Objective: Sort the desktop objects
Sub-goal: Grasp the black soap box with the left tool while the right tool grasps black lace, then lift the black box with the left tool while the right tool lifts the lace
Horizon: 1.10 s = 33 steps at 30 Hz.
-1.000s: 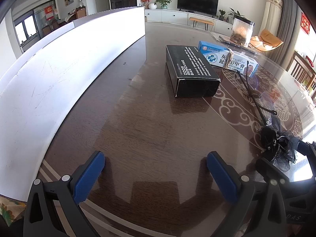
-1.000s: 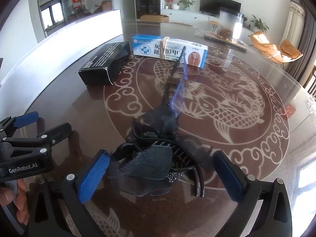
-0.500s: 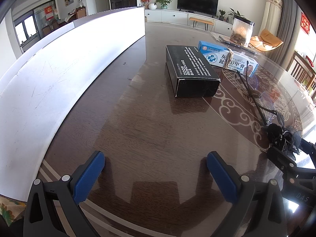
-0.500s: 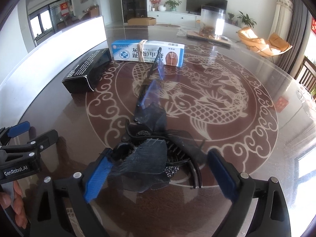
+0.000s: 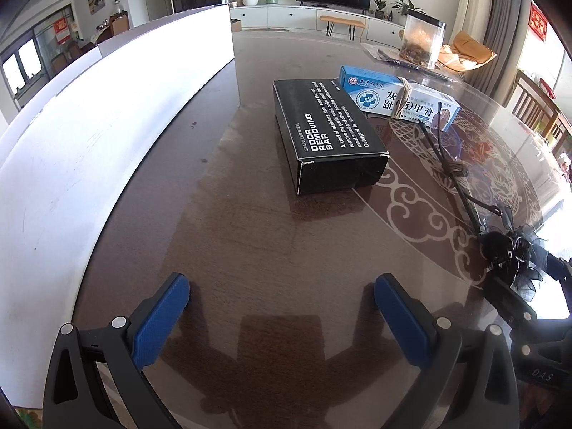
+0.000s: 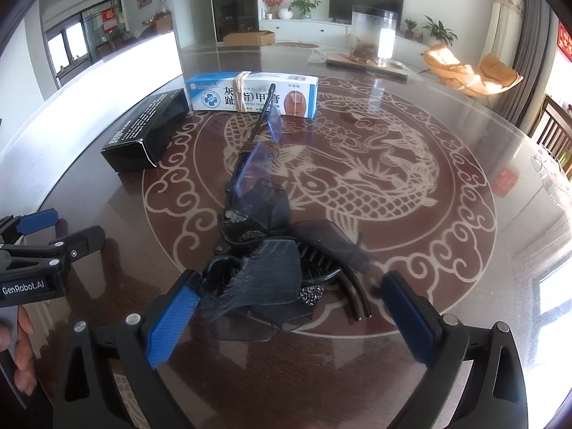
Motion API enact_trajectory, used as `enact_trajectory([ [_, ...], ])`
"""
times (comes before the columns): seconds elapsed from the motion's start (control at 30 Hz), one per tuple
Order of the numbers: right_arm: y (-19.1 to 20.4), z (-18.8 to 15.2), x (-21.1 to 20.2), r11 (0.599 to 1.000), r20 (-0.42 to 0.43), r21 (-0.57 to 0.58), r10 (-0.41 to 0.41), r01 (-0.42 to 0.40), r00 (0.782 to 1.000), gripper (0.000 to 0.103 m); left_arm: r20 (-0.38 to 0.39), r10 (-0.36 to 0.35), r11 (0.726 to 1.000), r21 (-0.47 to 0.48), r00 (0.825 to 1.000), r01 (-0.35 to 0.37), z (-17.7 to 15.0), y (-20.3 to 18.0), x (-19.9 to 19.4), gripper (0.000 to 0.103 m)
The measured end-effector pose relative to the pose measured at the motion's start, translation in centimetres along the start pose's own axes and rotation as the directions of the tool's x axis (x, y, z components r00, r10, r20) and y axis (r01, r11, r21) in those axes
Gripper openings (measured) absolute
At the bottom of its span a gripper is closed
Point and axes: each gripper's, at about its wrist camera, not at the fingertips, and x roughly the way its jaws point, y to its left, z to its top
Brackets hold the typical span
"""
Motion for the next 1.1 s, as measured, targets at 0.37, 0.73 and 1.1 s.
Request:
enact_trajectory([
  [0.37, 0.0, 0.0, 0.0, 1.0, 0.0, 0.0, 0.0, 0.0, 1.0, 0.1, -0.008, -0.011, 0.999, 0.035, 1.0, 0.012, 9.0, -2.8, 5.3, 0.088],
  [0.73, 0.0, 0.0, 0.0, 1.0, 0.0, 0.0, 0.0, 0.0, 1.0, 0.1, 0.11, -0.057, 0.995, 0.091, 0.992, 0.047, 0.9, 0.2, 0.1, 0.058],
  [1.1, 0.2, -0.1, -0.2, 1.0, 0.0, -0.006, -0.021, 0.021, 1.0, 0.103, 0.125, -0.05, 0.996, 0.082, 0.991, 0.04, -0.7, 0.2, -0.8, 0.059],
])
